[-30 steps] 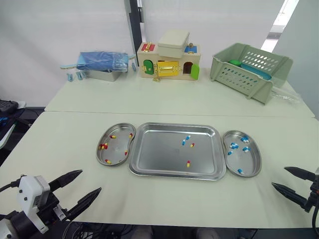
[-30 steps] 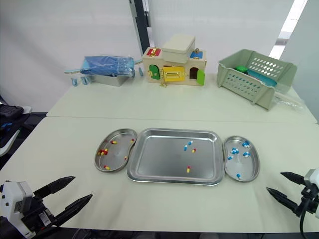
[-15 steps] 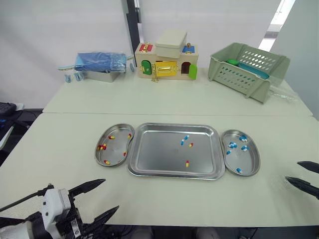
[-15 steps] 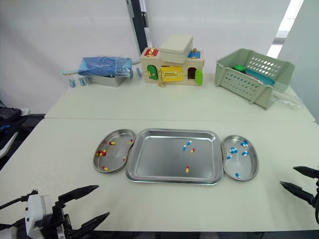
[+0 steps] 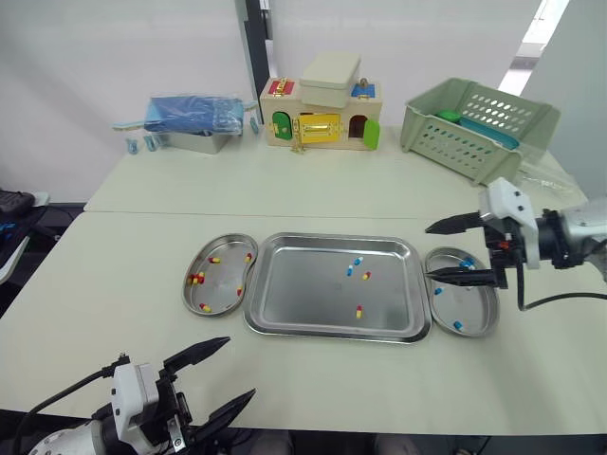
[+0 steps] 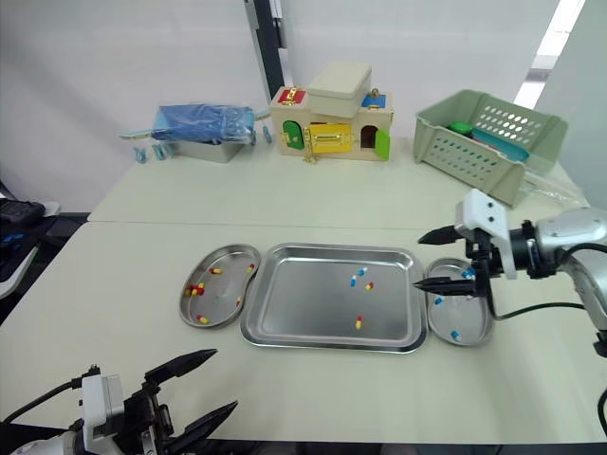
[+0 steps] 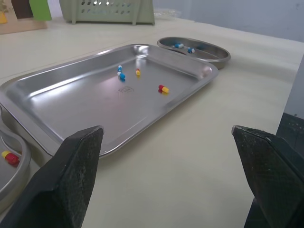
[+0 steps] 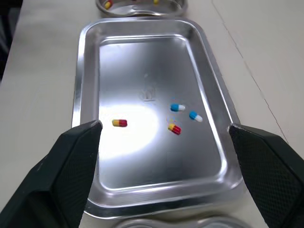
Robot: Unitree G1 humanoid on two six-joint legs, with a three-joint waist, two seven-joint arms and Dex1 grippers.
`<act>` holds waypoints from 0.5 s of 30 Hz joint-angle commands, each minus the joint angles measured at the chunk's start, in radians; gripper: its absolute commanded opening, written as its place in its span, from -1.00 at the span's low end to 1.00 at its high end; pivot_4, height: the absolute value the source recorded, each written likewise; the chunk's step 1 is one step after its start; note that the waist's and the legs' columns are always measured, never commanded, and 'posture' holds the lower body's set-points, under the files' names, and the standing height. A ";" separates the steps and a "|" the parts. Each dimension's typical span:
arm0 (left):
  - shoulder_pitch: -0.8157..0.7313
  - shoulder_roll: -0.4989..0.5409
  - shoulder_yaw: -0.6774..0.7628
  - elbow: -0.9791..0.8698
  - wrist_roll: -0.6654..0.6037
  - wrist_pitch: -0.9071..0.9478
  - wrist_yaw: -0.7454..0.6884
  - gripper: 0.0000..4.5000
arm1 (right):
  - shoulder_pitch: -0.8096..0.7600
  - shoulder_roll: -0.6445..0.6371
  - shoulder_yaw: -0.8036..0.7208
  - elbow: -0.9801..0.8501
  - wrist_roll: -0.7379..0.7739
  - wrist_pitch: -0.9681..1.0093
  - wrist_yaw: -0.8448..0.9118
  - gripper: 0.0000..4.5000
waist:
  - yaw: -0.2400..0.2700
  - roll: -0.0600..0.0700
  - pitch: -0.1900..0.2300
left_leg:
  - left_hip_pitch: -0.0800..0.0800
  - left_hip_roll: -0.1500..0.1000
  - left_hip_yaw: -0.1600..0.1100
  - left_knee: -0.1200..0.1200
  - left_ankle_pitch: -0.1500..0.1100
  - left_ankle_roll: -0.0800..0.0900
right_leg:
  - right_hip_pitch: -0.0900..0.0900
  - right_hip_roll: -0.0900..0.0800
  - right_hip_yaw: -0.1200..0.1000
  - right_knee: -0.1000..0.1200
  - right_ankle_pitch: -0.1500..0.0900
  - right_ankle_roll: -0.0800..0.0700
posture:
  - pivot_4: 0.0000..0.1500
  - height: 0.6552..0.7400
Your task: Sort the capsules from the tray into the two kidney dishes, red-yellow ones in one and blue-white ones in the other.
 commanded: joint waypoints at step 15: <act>0.084 -0.046 -0.052 -0.044 0.008 -0.097 0.092 1.00 | -0.311 0.422 0.298 0.421 -0.407 -0.168 -0.027 0.70 | -0.014 0.000 0.000 | 0.000 0.000 0.000 0.000 0.000 0.000 | -0.002 0.000 0.001 0.001 0.000 0.000 | 1.00 1.00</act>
